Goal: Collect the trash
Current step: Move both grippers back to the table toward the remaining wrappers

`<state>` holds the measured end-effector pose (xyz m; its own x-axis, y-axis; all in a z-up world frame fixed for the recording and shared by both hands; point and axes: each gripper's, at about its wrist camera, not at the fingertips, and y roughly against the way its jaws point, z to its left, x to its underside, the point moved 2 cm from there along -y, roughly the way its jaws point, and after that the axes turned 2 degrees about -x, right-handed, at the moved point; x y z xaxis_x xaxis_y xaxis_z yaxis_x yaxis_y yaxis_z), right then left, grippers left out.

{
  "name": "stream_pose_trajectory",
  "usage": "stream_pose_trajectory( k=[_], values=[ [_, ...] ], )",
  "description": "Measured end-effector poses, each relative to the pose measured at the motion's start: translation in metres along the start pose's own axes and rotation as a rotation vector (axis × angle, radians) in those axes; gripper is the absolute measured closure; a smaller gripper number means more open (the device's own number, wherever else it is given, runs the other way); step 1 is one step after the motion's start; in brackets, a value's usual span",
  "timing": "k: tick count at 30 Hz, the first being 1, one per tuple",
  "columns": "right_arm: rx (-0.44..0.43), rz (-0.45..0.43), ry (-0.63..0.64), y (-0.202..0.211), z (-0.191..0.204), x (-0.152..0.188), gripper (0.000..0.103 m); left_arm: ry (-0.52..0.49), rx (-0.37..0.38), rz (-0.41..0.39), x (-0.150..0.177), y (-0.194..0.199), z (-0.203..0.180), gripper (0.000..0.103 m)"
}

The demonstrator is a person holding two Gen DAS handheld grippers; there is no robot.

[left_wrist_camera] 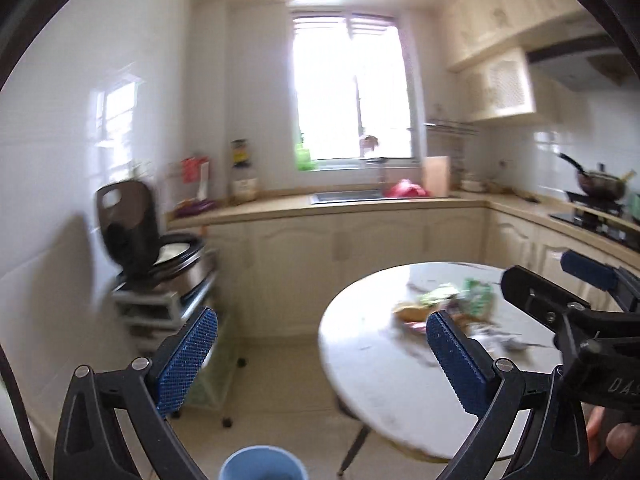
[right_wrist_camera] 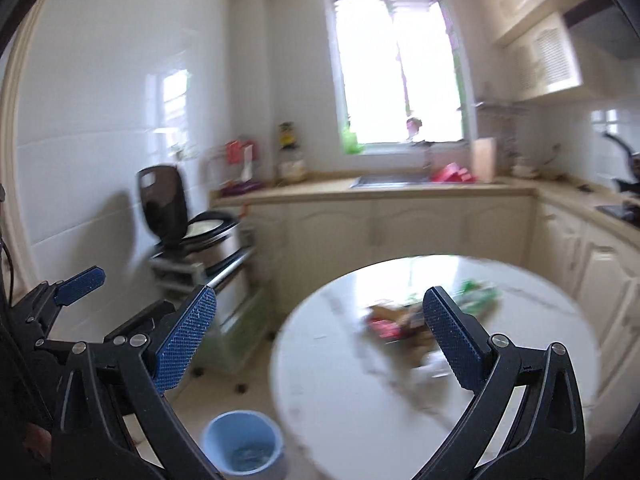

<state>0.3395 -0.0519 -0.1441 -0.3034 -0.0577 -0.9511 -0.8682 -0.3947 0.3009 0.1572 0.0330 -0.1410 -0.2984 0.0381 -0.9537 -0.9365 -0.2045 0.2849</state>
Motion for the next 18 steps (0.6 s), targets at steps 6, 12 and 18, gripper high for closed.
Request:
stream_pose_trajectory(
  k=[6,12,18],
  values=[
    [0.106,-0.027,-0.033,0.019,-0.059,-0.007,0.0,-0.065,0.088,-0.025,-0.002,-0.013,-0.036,0.001],
    [0.182,0.004,-0.055,0.015,-0.111,-0.002,0.0,-0.096,0.076,0.002,-0.009,-0.072,-0.059,0.001],
    [0.223,0.101,-0.101,-0.017,-0.156,0.02,0.0,-0.126,0.057,0.096,-0.022,-0.129,-0.105,0.001]
  ],
)
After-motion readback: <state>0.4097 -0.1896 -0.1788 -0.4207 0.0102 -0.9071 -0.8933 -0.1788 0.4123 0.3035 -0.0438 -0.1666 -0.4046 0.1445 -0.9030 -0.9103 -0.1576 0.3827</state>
